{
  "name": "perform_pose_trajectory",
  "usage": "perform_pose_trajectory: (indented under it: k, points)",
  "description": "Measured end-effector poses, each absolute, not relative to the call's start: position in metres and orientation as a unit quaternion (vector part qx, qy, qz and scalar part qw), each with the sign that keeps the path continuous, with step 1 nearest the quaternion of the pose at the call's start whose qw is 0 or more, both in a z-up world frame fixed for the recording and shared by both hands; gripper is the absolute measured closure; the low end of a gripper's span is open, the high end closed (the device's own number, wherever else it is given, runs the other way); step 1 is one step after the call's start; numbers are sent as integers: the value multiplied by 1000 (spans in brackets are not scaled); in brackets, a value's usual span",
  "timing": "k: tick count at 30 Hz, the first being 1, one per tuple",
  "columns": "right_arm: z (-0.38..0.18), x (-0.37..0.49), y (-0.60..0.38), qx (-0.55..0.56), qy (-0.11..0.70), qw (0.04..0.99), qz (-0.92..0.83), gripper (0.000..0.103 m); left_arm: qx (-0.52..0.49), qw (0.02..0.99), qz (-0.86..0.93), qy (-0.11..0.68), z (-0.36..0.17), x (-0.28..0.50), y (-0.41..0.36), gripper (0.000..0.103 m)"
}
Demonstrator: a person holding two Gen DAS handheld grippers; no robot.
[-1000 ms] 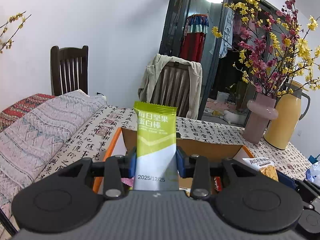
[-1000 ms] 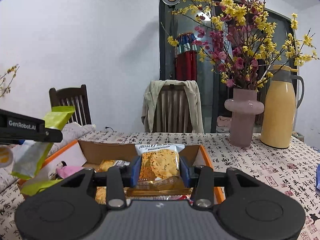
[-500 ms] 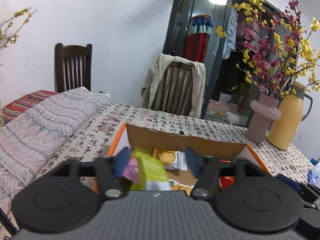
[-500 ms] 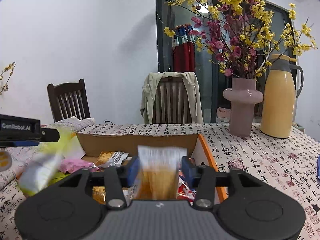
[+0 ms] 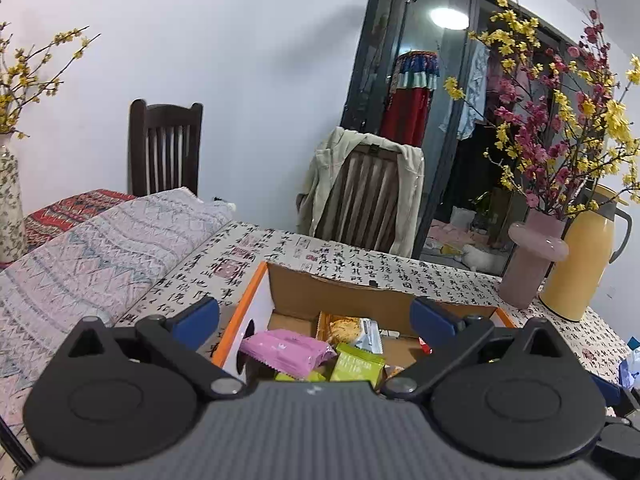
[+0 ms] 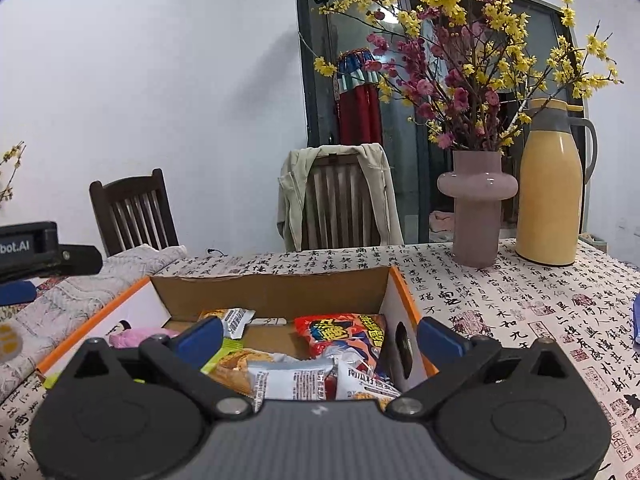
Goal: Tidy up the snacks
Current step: 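Move both tools back over the remaining snack packets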
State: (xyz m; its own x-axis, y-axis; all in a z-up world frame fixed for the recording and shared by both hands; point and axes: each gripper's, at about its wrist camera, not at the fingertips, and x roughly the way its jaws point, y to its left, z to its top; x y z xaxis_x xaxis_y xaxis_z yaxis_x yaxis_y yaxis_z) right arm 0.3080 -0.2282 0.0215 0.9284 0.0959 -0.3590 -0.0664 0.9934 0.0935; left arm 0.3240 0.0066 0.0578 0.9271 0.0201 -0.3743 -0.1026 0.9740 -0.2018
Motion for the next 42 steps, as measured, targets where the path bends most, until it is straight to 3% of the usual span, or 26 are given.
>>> perform_pose_trajectory:
  k: [12, 20, 31, 42]
  points:
    - [63, 235, -241, 47, 143, 987, 59, 0, -118, 984, 6, 135, 103, 239, 17, 0]
    - [37, 185, -256, 11, 169, 984, 45, 0, -74, 982, 11, 174, 63, 202, 30, 0]
    - [-31, 180, -272, 4, 273, 962, 28, 0, -59, 967, 50, 242, -12, 210, 54, 0]
    - [-38, 189, -280, 44, 309, 947, 74, 0, -76, 965, 33, 249, -22, 212, 59, 0]
